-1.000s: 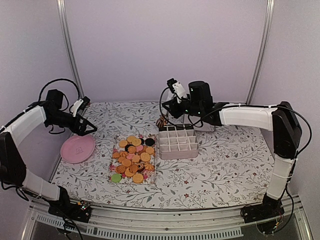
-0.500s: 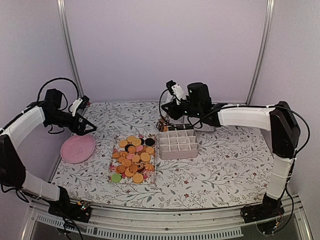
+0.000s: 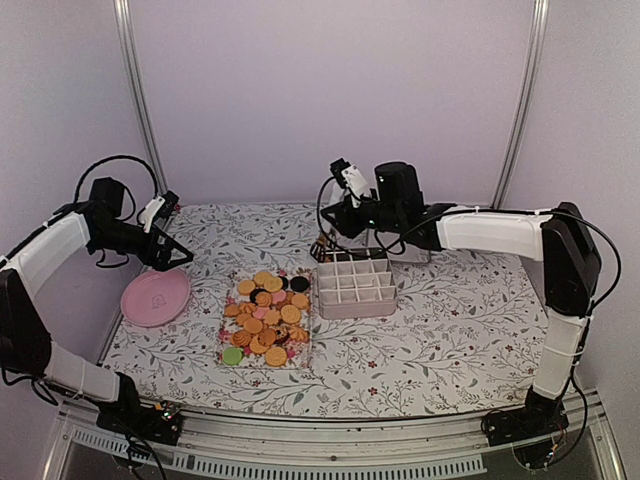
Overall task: Pack the cookies
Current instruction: Place the fake cookies in the empty pocket of the box, then pick up the fake cookies from the empty pocket of the box.
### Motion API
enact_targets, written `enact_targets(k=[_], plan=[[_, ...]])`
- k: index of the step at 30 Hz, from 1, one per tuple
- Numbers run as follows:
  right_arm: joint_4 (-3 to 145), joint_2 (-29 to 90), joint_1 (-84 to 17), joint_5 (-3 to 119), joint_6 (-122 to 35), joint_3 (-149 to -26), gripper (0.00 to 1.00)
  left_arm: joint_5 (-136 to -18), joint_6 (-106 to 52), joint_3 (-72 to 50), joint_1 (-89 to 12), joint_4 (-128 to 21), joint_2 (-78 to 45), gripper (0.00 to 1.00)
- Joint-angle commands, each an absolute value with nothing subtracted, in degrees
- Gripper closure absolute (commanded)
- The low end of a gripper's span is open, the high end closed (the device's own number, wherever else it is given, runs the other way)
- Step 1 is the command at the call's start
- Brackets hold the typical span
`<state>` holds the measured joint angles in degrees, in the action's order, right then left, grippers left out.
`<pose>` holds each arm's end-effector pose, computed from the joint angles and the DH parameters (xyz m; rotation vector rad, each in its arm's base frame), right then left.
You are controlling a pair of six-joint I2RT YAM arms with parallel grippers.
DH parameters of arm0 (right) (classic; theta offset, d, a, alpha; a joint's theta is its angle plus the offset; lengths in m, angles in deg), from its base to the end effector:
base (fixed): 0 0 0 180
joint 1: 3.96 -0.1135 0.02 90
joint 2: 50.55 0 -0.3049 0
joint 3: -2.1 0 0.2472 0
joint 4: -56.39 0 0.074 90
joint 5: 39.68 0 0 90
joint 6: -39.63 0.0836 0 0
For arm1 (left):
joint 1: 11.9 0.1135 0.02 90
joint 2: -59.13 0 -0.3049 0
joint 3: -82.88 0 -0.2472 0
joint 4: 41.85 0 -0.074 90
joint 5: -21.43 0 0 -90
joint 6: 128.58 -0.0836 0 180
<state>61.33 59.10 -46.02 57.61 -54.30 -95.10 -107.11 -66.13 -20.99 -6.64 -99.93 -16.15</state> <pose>0.3743 0.3520 0.3005 -0.8286 1.7236 0.5735 0.2688 -0.0276 0.2949 0.6917 2.2606 -0.5934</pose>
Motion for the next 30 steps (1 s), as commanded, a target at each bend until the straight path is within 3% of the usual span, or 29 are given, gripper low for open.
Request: enact_targets(k=[1,16,30], plan=[[60.1,54.4,-47.3,60.2,-53.8,-96.5,0.59,-108.1,-65.9,-19.8,-6.6,-100.0,-16.3,0.01],[57.3,57.7,-60.9,63.6,-48.3,-96.0,0.58,-107.4,-66.3,-20.5,-6.5,-100.1,-16.4,0.01],[57.5,62.6,-61.7,63.2,-47.9,-96.4,0.57,-107.8,-66.9,-20.6,-6.6,-100.7,-16.4,0.01]])
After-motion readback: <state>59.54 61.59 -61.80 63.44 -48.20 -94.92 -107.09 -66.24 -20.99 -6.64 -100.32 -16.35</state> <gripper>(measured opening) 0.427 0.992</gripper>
